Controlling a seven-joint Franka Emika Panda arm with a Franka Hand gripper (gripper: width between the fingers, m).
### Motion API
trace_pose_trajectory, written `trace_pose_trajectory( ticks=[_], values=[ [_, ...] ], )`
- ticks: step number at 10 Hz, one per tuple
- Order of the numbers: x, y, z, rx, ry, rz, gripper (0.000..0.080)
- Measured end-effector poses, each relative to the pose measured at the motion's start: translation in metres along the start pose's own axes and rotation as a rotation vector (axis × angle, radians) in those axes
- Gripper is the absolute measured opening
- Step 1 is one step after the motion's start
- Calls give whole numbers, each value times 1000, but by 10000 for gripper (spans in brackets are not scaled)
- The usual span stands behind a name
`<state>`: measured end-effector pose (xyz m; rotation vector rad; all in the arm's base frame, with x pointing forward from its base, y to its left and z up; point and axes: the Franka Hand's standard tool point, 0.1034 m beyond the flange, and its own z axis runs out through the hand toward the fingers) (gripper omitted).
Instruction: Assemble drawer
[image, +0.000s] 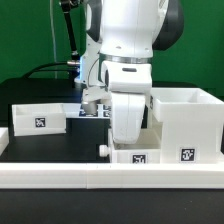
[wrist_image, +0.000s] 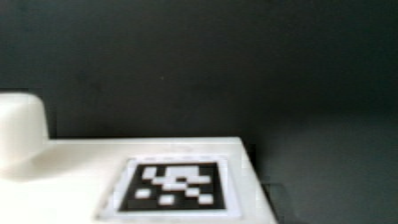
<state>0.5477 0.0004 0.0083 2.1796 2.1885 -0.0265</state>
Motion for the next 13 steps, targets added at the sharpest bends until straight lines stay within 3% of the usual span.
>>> trace_pose_trajectory(
  ticks=[2, 4, 5, 6, 7, 8, 10, 12, 13],
  values=[
    [1, 1, -1, -2, 0, 15, 42],
    [5, 7, -14, -23, 2, 56, 375],
    [7, 9, -19, -27, 1, 64, 375],
    [7, 11, -29, -31, -2, 63, 560],
    [3, 12, -40, -25, -9, 64, 560],
    [-5, 15, -51, -30, -16, 64, 630],
    [-24, 21, -66, -51, -29, 62, 646],
    [-58, 20, -67, -49, -42, 9, 648],
    [-58, 20, -66, -49, -41, 14, 648]
  ],
)
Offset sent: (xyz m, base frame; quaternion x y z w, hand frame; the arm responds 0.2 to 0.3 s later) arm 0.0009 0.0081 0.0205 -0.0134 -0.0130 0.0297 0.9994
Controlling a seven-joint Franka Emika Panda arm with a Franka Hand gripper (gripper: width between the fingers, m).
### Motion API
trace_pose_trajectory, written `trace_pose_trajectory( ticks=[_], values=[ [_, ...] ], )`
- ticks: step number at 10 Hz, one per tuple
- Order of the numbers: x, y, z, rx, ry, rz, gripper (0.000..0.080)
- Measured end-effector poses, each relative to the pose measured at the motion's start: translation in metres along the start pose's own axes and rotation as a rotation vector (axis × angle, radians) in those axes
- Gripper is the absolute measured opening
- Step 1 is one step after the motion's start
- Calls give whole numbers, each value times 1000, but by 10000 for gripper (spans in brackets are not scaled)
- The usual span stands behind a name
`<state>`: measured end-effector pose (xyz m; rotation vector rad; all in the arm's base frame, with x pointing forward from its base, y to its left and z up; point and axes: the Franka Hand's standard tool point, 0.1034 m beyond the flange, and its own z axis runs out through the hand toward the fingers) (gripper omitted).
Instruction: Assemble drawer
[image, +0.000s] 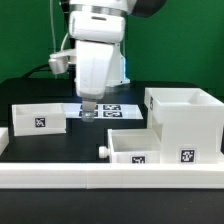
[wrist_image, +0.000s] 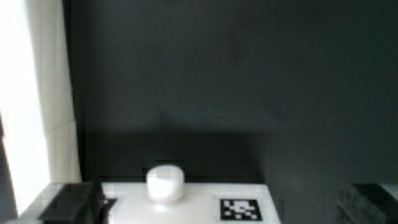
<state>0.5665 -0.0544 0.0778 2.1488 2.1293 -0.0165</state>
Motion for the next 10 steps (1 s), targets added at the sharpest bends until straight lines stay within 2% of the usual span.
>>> trace_pose_trajectory(
  ticks=[1, 3, 5, 7, 8, 9, 10],
  values=[
    [0, 0, 0, 1, 1, -4, 648],
    [-18, -1, 4, 5, 22, -55, 648],
    [-27, 3, 18, 8, 72, -109, 648],
    [-32, 6, 31, 29, 148, -160, 648],
    [-28, 6, 41, 43, 179, -180, 648],
    [-19, 7, 51, 56, 202, -183, 648],
    [-5, 7, 53, 64, 202, -176, 648]
  ],
)
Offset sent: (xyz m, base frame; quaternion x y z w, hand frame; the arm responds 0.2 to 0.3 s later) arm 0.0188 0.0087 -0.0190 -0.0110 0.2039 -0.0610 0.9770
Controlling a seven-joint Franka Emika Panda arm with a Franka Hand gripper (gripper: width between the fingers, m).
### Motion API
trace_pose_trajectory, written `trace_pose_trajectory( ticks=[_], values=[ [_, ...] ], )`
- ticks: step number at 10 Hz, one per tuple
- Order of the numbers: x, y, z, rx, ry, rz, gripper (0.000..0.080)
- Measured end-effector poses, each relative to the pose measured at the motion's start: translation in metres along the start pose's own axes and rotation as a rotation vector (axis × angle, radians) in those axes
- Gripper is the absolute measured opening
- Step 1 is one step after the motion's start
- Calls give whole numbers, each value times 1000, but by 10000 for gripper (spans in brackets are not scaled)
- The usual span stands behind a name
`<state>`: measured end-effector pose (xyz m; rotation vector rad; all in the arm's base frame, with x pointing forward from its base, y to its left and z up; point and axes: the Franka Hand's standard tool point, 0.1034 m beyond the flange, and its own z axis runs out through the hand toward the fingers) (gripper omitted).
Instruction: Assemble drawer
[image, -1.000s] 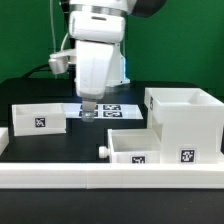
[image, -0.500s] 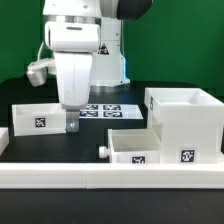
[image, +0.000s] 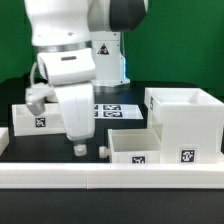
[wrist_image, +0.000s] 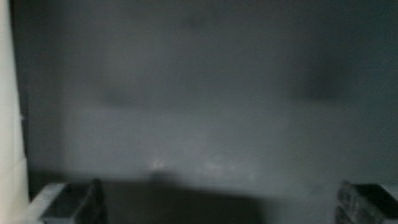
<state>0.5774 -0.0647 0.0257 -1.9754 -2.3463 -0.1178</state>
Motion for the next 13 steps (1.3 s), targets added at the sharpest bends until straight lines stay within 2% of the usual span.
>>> trace_pose_trajectory(
  ticks=[3, 4, 8, 10, 13],
  values=[
    [30, 9, 5, 6, 1, 5, 648],
    [34, 11, 4, 3, -1, -2, 648],
    [32, 9, 7, 8, -1, 2, 648],
    [50, 13, 12, 15, 5, -44, 648],
    [72, 26, 7, 6, 5, -57, 648]
  ],
)
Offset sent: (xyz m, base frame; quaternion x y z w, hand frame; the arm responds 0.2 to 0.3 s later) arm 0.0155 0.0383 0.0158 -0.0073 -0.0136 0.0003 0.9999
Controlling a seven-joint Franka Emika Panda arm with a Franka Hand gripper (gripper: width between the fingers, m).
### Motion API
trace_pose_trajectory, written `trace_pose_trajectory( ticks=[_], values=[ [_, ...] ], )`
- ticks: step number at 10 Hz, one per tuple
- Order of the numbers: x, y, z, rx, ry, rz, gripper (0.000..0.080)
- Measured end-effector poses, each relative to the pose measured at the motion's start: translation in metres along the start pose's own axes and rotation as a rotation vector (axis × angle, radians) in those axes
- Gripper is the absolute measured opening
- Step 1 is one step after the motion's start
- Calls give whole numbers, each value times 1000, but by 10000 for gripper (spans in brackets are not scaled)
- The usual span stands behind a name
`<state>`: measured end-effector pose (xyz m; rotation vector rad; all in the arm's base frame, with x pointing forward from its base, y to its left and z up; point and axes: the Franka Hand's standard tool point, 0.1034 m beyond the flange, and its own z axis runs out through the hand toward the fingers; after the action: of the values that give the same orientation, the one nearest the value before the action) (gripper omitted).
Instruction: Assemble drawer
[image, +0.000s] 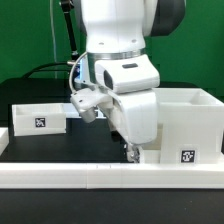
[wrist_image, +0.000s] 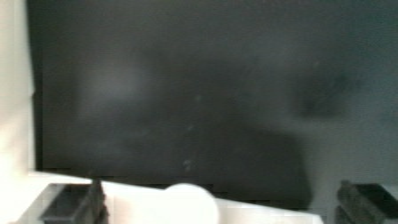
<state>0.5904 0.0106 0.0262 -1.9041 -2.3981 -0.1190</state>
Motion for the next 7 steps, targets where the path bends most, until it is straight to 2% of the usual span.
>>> trace_pose_trajectory(
  ticks=[3, 5, 7],
  values=[
    [16, 7, 2, -2, 7, 16, 648],
    [18, 9, 2, 16, -9, 40, 648],
    [12, 8, 1, 16, -16, 45, 648]
  ],
)
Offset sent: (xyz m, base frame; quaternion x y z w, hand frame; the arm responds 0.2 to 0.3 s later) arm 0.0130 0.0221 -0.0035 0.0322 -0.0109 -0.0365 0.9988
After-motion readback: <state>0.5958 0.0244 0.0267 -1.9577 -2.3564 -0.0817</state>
